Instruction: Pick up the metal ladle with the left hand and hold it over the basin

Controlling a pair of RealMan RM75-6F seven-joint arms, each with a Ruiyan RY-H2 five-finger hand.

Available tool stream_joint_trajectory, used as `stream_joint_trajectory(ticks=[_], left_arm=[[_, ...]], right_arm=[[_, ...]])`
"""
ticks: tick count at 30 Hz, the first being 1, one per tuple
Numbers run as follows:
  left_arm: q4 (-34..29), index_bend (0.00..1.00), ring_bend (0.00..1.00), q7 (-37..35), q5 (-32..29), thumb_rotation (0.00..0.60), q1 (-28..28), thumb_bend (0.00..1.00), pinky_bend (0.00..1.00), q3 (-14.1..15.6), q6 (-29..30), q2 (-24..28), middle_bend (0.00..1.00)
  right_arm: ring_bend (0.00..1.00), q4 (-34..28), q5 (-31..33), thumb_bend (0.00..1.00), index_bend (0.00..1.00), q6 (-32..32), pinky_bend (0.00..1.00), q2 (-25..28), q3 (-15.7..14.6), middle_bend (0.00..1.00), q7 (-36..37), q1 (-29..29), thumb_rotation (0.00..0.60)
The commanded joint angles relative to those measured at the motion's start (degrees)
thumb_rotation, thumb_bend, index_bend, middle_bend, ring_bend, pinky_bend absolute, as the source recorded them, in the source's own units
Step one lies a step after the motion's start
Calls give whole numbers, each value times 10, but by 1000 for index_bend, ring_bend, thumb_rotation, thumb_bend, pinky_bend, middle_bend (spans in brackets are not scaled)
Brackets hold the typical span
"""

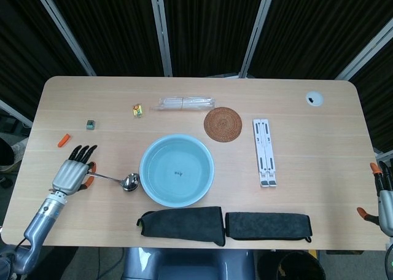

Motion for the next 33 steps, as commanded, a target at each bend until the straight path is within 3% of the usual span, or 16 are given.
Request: stream_joint_trajectory(ticks=[1,21,33], left_arm=[[-43,561,0,19,7,600,10,451,0,-1,26,28,0],[-184,562,0,61,39,600,31,452,0,11,81,113,0],[-296,559,0,82,83,600,39,452,0,31,110,193,0]], right_arm=[[0,-2,-4,0,0,4,0,2,-1,0,3,-2,600],[0,-14,-29,0,0,24,0,13,-7,0,24,-12,600],[0,-19,-43,0,0,42,0,21,-8,0,40,-20,600]])
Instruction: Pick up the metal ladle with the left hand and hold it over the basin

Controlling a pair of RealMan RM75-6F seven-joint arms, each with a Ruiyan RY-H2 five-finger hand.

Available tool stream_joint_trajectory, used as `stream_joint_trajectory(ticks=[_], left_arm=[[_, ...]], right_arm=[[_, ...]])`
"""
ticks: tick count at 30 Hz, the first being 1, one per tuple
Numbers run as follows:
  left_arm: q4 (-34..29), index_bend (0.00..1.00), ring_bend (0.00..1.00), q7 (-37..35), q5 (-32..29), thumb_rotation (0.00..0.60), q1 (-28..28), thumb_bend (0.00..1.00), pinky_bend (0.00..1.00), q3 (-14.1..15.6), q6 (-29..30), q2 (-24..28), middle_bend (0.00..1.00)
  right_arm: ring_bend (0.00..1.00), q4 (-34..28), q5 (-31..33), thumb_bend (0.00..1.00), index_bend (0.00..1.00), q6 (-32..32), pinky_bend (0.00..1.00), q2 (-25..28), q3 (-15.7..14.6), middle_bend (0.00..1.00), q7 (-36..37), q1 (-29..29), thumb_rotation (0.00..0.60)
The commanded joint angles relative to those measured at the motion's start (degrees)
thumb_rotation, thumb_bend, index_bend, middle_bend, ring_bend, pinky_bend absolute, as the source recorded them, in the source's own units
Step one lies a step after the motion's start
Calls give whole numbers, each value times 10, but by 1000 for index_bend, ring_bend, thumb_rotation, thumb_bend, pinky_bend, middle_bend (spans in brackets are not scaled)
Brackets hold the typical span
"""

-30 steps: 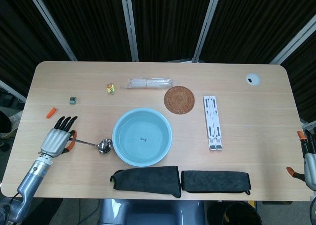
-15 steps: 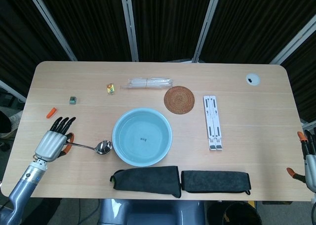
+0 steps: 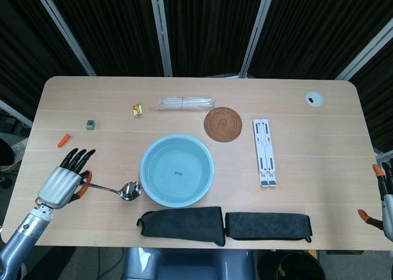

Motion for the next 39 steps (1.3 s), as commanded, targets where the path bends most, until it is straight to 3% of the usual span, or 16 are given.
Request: stream_joint_trajectory(ticks=[1,12,27,31,39], left_arm=[[-39,558,0,5,18,600,3,451,0,10,7,31,0],[-126,552,0,1,62,600,-1,453,0,31,5,92,0],[-151,564,0,41,11,600,-50,452,0,-31,-58,99,0],[-124,570,0,88,-21,600,-81,452,0,-66,-93,68,0],[-94,569,0,120,-70,600,-130,452,0,-103,-153,11,0]], right_arm=[[0,-2,-5,0,0,5,0,3,-1,0,5,-2,600],[0,-9,-27,0,0,25,0,14,-6,0,28,-13,600],[0,-7,-24,0,0,28,0,17,-1,0,37,-15,600],[0,-5,-13,0,0,26,0,17,4,0,37,-15,600],[0,1,-1,0,0,8,0,17,7,0,44,-9,600]])
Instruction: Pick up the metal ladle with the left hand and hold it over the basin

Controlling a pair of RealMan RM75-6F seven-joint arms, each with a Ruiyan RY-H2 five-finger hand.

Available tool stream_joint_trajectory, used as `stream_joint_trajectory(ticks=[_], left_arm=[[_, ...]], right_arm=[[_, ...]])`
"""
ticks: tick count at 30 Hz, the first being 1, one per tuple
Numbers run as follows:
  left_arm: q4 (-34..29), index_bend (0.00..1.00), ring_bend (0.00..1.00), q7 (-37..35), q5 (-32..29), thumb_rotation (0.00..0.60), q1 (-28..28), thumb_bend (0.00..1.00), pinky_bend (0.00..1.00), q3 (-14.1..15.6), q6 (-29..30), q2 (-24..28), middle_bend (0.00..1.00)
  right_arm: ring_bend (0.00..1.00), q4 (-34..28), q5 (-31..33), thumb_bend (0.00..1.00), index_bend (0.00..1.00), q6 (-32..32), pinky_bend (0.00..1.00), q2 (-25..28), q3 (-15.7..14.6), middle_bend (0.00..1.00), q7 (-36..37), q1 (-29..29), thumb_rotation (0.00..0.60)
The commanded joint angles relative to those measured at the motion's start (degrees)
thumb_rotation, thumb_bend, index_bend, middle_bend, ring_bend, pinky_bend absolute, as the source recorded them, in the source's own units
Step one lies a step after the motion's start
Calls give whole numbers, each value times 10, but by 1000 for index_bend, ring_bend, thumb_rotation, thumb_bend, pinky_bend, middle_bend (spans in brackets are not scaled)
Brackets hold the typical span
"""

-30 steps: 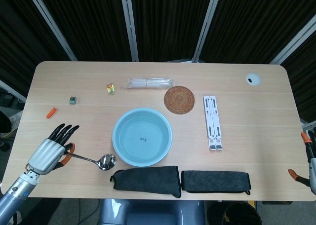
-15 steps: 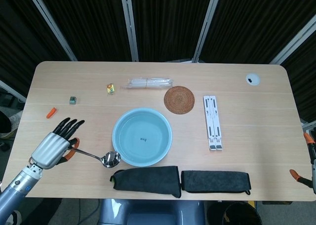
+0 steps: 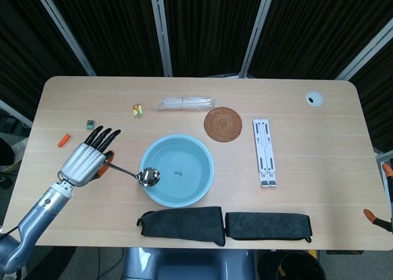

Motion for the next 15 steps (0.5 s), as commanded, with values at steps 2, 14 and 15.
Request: stream_joint_trajectory(ticks=[2,14,15], left_arm=[[24,569,0,14,-30,600,-34,450,0,-21,-39,-43,0],[60,569,0,41,-56,600,-79,452,0,-32,-79,-110,0],[62,569,0,43,-58,600,-82,450,0,-33,-81,-114,0]], right_arm=[[0,1,3,0,0,-6,0,1,1,0,4,2,600],[0,5,8,0,0,-9,0,7,4,0,20,2,600],[0,5,9,0,0,-9,0,8,4,0,22,1,600]])
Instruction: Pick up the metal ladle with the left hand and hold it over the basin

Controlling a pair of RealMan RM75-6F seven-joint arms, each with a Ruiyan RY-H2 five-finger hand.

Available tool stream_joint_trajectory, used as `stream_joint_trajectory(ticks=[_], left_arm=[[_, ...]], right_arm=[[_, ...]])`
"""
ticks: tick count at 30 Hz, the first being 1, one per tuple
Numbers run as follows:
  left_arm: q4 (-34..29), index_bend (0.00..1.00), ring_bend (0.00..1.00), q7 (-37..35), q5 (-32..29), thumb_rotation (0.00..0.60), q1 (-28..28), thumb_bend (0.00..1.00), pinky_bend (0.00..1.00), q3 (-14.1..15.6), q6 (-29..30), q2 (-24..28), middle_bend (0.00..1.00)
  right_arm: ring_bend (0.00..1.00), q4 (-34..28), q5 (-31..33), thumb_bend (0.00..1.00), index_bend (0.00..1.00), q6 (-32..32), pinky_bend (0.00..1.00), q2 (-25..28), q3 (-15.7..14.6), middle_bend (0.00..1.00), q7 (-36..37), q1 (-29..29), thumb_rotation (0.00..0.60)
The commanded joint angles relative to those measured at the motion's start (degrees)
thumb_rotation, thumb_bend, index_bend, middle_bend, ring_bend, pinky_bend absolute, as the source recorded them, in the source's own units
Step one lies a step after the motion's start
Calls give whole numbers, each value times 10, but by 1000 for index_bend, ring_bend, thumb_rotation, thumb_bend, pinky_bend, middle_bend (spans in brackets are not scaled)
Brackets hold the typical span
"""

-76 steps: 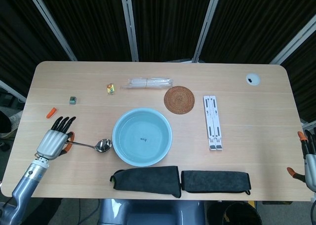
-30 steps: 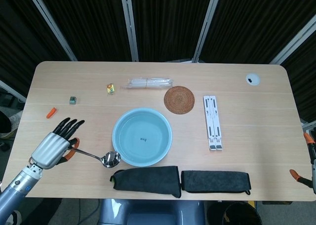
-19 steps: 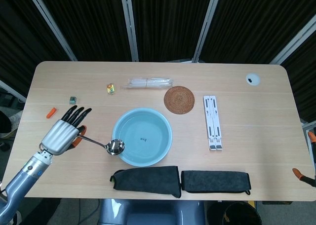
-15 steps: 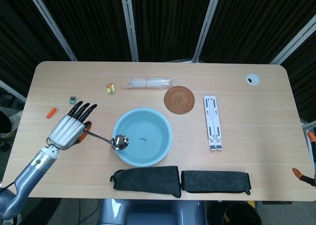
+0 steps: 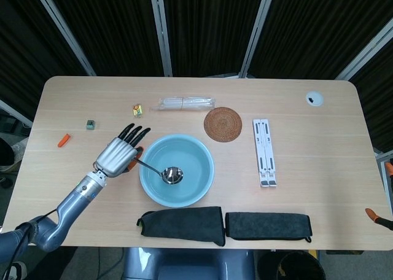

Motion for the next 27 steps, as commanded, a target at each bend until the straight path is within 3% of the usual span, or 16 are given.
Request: stream_joint_trajectory(ticks=[1,13,27], left_arm=[[5,569,0,6,-6,600,-8,451,0,-2,-6,-11,0],[57,568,0,-4,-27,600,-21,446,0,3,-17,-63,0],[86,562,0,-33,-26,600,-19,442,0,14,-9,-72,0]], right_arm=[[0,1,1,0,0,0,0,1,1,0,3,-1,600],[0,5,6,0,0,-5,0,5,2,0,13,0,600],[0,5,5,0,0,-3,0,4,3,0,11,-1,600]])
